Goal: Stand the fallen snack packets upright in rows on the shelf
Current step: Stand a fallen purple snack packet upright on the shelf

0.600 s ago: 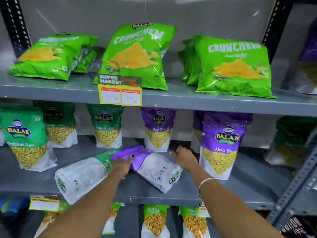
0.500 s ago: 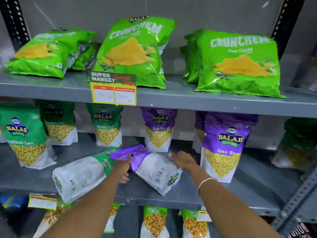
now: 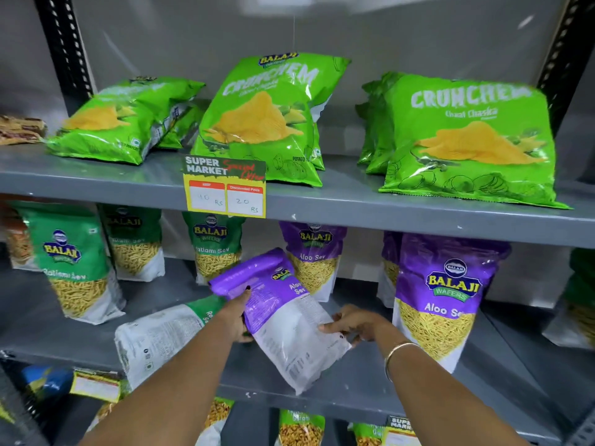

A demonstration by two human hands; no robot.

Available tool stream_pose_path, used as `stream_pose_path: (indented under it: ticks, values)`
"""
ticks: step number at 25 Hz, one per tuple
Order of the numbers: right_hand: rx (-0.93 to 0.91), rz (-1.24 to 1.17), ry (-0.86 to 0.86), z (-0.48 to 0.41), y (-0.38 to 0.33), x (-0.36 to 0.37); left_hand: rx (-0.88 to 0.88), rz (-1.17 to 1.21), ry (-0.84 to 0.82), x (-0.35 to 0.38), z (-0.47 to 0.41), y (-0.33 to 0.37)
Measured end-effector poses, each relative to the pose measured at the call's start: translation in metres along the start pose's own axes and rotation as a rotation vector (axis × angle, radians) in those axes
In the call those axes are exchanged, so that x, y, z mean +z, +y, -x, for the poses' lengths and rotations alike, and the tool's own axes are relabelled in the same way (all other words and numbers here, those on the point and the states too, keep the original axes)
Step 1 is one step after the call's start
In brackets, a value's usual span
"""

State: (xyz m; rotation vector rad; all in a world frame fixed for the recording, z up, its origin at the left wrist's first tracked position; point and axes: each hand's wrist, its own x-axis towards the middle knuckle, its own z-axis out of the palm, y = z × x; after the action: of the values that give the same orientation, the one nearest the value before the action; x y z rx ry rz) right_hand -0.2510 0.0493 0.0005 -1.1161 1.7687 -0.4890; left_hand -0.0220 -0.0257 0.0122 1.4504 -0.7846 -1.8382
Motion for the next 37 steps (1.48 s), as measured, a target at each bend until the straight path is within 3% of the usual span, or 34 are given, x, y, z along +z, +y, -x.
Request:
stream_pose_path:
  ticks: [4, 10, 15, 17, 21, 25, 28, 31, 34, 37]
  values:
    - [-0.101, -0.063, 0.051, 0.010, -0.008, 0.009, 0.164, -0.102, -0.075, 0.005, 0.016, 0.035]
    - [-0.149, -0.198, 0.495, -0.012, 0.005, 0.032, 0.395, -0.227, -0.229, 0.032, 0.022, 0.053]
    - [-0.117, -0.199, 0.631, -0.020, 0.013, 0.047, 0.486, -0.304, -0.321, 0.034, 0.008, 0.050]
    - [-0.115, -0.188, 0.628, -0.022, 0.014, 0.047, 0.473, -0.338, -0.331, 0.031, 0.002, 0.041]
    - [-0.107, -0.191, 0.650, -0.023, 0.018, 0.047, 0.331, -0.671, -0.369, 0.015, -0.013, 0.009]
    - [-0.012, -0.262, 0.625, -0.026, 0.017, 0.048, 0.280, -0.710, -0.357, 0.008, -0.024, 0.004]
    - [-0.059, -0.151, 0.612, -0.031, 0.018, 0.047, 0.261, -0.758, -0.358, 0.007, -0.027, 0.009]
    - [-0.150, -0.229, 0.338, -0.022, 0.018, 0.044, 0.267, -0.849, -0.400, 0.011, -0.030, 0.007]
    - [-0.235, -0.244, 0.082, -0.017, 0.012, 0.046, 0.257, -0.761, -0.382, 0.019, -0.035, -0.001]
    - [-0.235, -0.179, 0.161, -0.026, 0.010, 0.055, 0.286, -0.769, -0.387, 0.024, -0.037, -0.011]
